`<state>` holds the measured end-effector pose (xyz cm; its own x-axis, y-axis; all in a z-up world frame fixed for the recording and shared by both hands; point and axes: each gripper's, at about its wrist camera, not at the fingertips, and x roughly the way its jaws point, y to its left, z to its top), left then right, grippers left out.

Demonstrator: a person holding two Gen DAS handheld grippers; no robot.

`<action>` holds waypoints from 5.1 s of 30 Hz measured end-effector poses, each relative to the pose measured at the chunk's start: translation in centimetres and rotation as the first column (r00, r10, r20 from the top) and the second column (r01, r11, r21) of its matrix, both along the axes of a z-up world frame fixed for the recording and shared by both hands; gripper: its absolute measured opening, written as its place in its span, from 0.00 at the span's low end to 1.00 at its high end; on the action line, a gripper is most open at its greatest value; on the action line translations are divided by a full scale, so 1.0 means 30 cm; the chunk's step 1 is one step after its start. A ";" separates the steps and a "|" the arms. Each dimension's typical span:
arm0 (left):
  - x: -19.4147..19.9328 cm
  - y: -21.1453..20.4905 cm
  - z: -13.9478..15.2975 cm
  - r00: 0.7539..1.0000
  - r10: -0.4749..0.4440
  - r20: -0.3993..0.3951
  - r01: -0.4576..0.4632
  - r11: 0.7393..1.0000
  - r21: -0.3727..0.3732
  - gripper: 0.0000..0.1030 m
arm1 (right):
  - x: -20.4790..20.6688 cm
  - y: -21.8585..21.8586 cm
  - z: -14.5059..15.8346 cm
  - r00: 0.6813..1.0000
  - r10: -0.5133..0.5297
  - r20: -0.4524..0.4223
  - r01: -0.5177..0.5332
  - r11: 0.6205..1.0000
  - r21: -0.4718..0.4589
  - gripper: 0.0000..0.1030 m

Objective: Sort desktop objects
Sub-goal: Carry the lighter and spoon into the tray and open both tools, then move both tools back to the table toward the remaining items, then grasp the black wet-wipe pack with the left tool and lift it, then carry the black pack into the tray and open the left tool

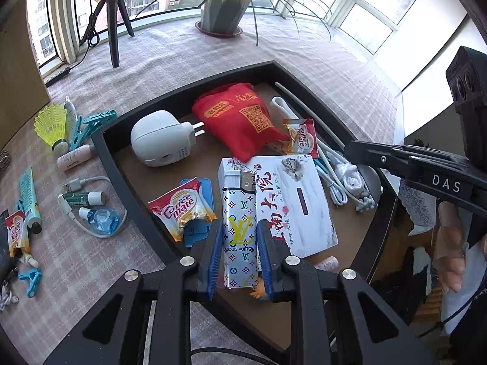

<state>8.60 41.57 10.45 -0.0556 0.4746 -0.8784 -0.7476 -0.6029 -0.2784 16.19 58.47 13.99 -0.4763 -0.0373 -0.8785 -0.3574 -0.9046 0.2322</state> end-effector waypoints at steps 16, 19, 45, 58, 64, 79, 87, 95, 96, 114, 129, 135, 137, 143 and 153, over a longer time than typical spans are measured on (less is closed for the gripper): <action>-0.077 -0.081 0.009 0.992 0.125 -0.003 -0.125 0.992 0.008 0.40 | -0.070 -0.078 0.010 0.997 0.067 -0.029 -0.067 0.998 -0.006 0.23; -0.116 -0.134 -0.002 0.985 0.175 -0.007 -0.175 0.985 0.000 0.40 | -0.111 -0.125 0.004 0.994 0.107 -0.021 -0.107 0.994 -0.010 0.23; -0.368 -0.811 -0.116 0.723 0.689 0.048 -0.688 0.724 -0.045 0.41 | -0.689 -0.820 -0.053 0.776 0.631 0.006 -0.630 0.775 -0.055 0.23; -0.326 -1.114 -0.160 0.569 0.819 0.071 -0.817 0.573 -0.070 0.41 | -0.979 -1.222 -0.206 0.637 0.764 0.105 -0.767 0.641 -0.018 0.23; -0.333 -1.126 -0.186 0.557 0.825 0.093 -0.822 0.564 -0.078 0.41 | -1.083 -1.285 -0.261 0.646 0.752 0.128 -0.743 0.658 -0.119 0.23; -0.307 -1.132 -0.225 0.547 0.828 0.122 -0.826 0.558 -0.078 0.41 | -0.912 -1.292 -0.310 0.543 0.824 0.161 -0.779 0.566 -0.270 0.24; -0.282 -1.134 -0.205 0.542 0.833 0.111 -0.832 0.551 -0.071 0.41 | -1.017 -1.267 -0.248 0.625 0.769 0.130 -0.744 0.638 -0.198 0.23; -0.317 -1.143 -0.219 0.520 0.845 0.121 -0.847 0.529 -0.054 0.41 | -1.035 -1.292 -0.340 0.607 0.771 0.195 -0.687 0.632 -0.360 0.24; -0.317 -1.145 -0.225 0.518 0.846 0.125 -0.848 0.527 -0.055 0.41 | -1.000 -1.302 -0.348 0.586 0.783 0.206 -0.692 0.617 -0.375 0.24; -0.160 -1.188 -0.189 0.589 0.807 0.034 -0.804 0.590 -0.070 0.43 | -0.709 -1.291 -0.337 0.606 0.783 0.141 -0.695 0.607 -0.385 0.25; -0.198 -1.223 -0.240 0.578 0.816 -0.009 -0.815 0.576 -0.070 0.26 | -0.740 -1.367 -0.374 0.611 0.779 0.142 -0.672 0.605 -0.428 0.46; -0.203 -1.201 -0.243 0.611 0.791 0.027 -0.789 0.611 -0.065 0.24 | -0.698 -1.396 -0.342 0.601 0.782 0.166 -0.711 0.618 -0.336 0.39; -0.204 -1.194 -0.240 0.613 0.789 0.045 -0.787 0.614 -0.056 0.24 | -0.681 -1.405 -0.327 0.588 0.791 0.171 -0.734 0.610 -0.299 0.35; -0.205 -1.170 -0.238 0.627 0.776 0.072 -0.774 0.630 -0.053 0.24 | -0.672 -1.385 -0.333 0.589 0.789 0.178 -0.731 0.613 -0.299 0.34; -0.168 -1.126 -0.174 0.647 0.749 0.142 -0.758 0.652 0.018 0.24 | -0.620 -1.288 -0.257 0.613 0.775 0.154 -0.721 0.629 -0.291 0.33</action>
<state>3.56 7.78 5.24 -0.3260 0.3726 -0.8688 -0.0048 -0.9197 -0.3926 -2.42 19.84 6.27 0.0177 -0.4518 -0.8919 0.3586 -0.8299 0.4275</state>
